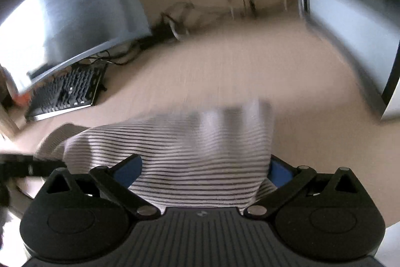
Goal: Fold clothes
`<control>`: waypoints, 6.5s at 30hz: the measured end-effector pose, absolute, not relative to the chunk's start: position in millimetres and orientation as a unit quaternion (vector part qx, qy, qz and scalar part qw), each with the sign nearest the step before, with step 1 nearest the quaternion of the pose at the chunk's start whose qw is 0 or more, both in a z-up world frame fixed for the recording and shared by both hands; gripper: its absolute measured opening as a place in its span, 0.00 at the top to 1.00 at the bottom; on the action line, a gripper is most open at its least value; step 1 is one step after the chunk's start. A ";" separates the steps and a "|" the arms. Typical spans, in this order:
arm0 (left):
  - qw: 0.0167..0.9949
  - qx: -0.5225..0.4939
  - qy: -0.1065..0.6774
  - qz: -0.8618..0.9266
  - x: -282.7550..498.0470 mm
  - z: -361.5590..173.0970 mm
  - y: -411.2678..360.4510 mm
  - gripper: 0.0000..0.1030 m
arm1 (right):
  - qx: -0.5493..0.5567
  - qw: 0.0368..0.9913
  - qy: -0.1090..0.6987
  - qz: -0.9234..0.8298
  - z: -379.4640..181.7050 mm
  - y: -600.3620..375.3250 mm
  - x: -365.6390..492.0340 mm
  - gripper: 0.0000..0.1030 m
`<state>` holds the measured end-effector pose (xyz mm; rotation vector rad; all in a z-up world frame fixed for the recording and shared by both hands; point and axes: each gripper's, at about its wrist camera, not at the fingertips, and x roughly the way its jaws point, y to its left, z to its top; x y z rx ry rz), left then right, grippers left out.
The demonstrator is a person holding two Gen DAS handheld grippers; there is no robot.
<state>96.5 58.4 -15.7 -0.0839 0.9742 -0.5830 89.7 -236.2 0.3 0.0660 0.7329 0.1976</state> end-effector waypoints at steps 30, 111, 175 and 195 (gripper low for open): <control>0.880 -0.161 0.444 -0.052 76.2 -3.5 74.9 0.00 | -0.232 0.909 0.282 0.201 24.6 -153.6 180.5 0.91; 0.800 -0.114 0.574 -0.134 120.8 -39.3 75.7 0.00 | 0.136 0.870 0.367 0.301 16.3 -225.7 266.5 0.24; 0.927 -0.036 0.336 0.165 312.2 26.5 295.6 0.80 | -0.077 0.885 0.367 0.275 -9.3 -126.7 270.2 0.67; 0.896 -0.139 0.416 0.061 138.8 46.3 240.3 0.09 | -0.049 0.899 0.358 0.248 -45.2 -87.2 294.7 0.89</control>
